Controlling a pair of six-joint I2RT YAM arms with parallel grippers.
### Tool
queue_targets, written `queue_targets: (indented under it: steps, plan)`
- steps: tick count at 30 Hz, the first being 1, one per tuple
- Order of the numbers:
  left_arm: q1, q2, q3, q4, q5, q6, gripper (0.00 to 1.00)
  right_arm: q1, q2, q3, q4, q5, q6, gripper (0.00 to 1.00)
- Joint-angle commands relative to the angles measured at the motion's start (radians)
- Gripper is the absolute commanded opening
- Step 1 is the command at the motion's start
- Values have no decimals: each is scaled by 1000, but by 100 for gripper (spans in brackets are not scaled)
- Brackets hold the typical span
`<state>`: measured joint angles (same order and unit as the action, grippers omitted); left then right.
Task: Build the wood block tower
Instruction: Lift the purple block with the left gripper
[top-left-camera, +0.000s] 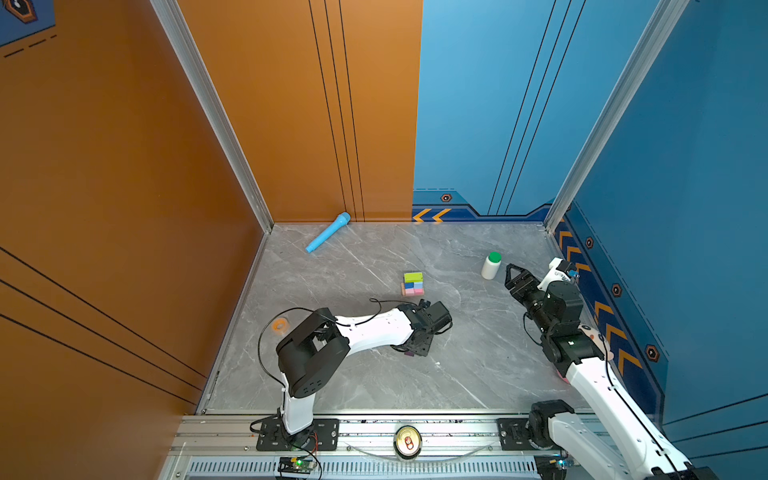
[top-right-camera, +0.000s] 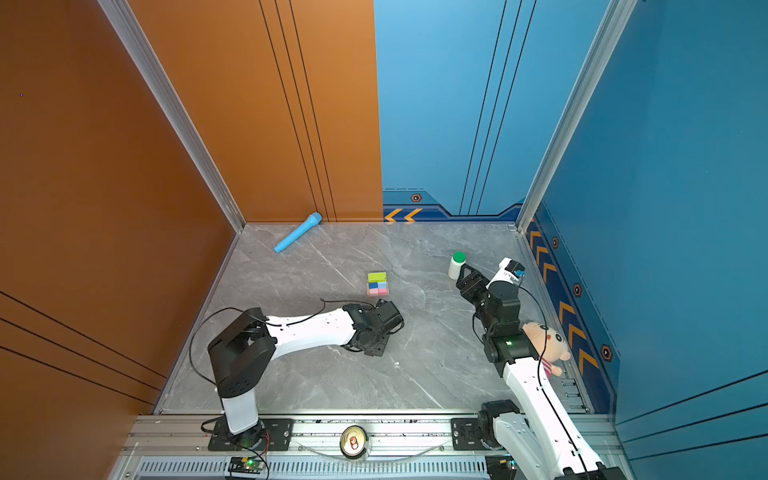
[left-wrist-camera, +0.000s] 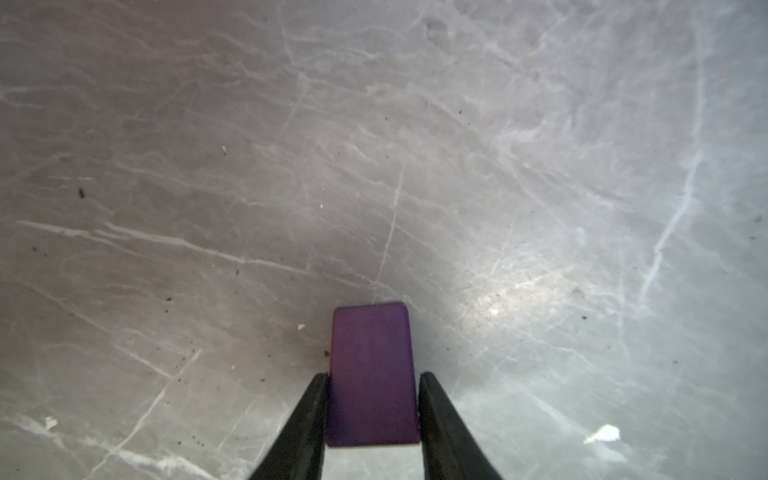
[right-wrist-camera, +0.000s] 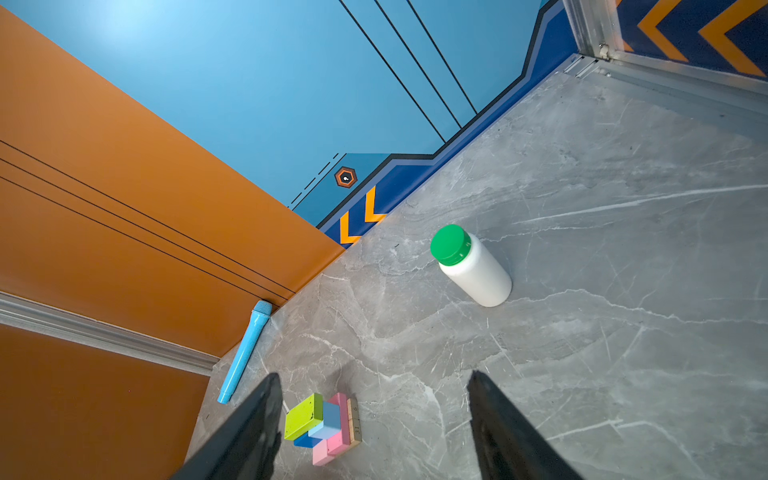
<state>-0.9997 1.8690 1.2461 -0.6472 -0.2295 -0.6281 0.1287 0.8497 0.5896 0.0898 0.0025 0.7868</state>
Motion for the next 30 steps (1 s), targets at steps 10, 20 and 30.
queue_targets:
  steps: [10, 20, 30]
  plan:
    - [26, -24, -5, -25, 19, 58, 17, -3, 29, 18, 22, -15, 10, 72]
    - [46, -136, 2, -67, -8, 202, 11, -4, 35, 20, 23, -19, 9, 72]
    - [80, -243, 75, -115, 36, 436, 10, -4, 49, 22, 27, -28, 7, 72]
